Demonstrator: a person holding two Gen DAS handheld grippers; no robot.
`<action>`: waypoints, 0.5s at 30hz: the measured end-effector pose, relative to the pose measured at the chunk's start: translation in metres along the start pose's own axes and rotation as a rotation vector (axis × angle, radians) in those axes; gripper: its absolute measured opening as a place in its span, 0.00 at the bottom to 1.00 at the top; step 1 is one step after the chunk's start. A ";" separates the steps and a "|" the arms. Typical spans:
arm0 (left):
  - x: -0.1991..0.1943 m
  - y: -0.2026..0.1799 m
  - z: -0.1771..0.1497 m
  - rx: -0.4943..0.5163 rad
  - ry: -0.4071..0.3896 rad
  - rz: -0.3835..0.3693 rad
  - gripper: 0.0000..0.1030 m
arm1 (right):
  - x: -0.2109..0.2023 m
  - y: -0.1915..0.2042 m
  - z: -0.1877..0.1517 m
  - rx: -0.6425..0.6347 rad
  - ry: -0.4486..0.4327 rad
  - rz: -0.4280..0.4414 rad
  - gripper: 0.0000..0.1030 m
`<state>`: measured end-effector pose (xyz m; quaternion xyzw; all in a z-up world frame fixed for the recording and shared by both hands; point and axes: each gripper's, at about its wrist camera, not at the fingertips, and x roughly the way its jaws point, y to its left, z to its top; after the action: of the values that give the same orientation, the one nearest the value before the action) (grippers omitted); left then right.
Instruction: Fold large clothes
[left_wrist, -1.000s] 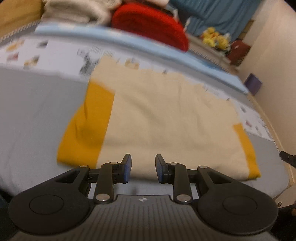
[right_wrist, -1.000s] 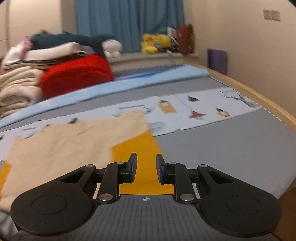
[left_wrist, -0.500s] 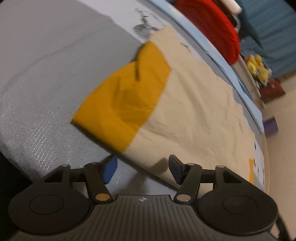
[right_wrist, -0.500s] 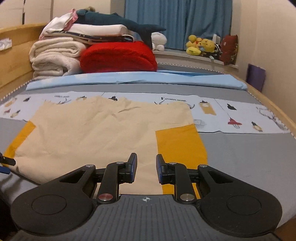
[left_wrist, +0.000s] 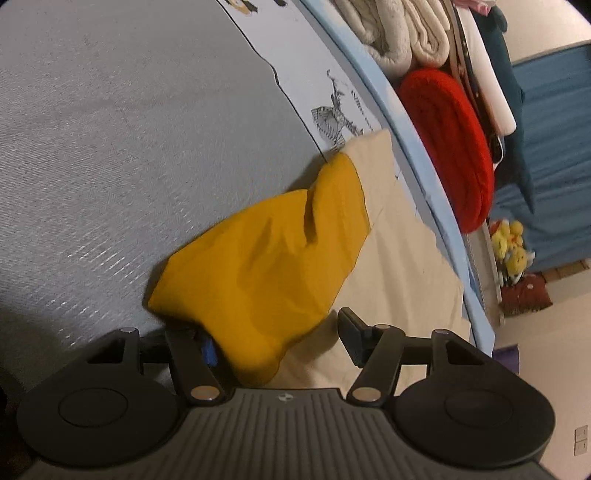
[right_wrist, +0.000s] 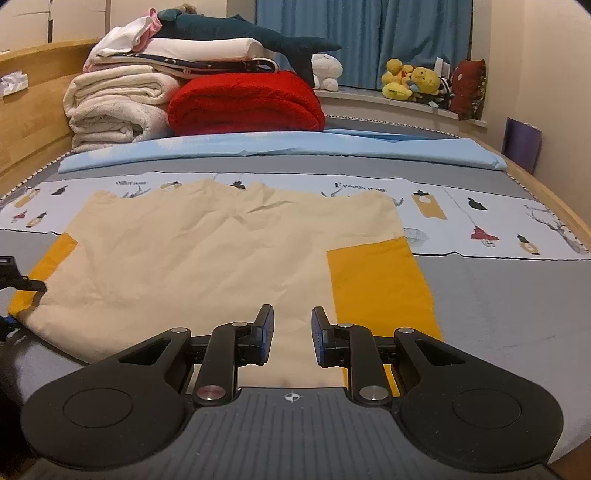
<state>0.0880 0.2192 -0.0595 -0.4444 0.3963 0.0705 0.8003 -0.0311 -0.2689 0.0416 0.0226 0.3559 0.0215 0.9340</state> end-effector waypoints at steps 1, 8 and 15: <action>0.001 -0.001 -0.001 0.002 -0.011 0.002 0.55 | 0.000 0.002 0.000 -0.001 0.000 0.006 0.22; -0.023 -0.026 -0.002 0.118 -0.057 -0.016 0.14 | 0.001 0.021 0.003 -0.009 0.000 0.058 0.22; -0.106 -0.066 0.010 0.346 -0.093 0.034 0.11 | 0.002 0.068 0.019 -0.020 -0.021 0.151 0.22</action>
<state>0.0527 0.2131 0.0606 -0.2894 0.3724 0.0351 0.8811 -0.0184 -0.2015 0.0578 0.0404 0.3433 0.0952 0.9335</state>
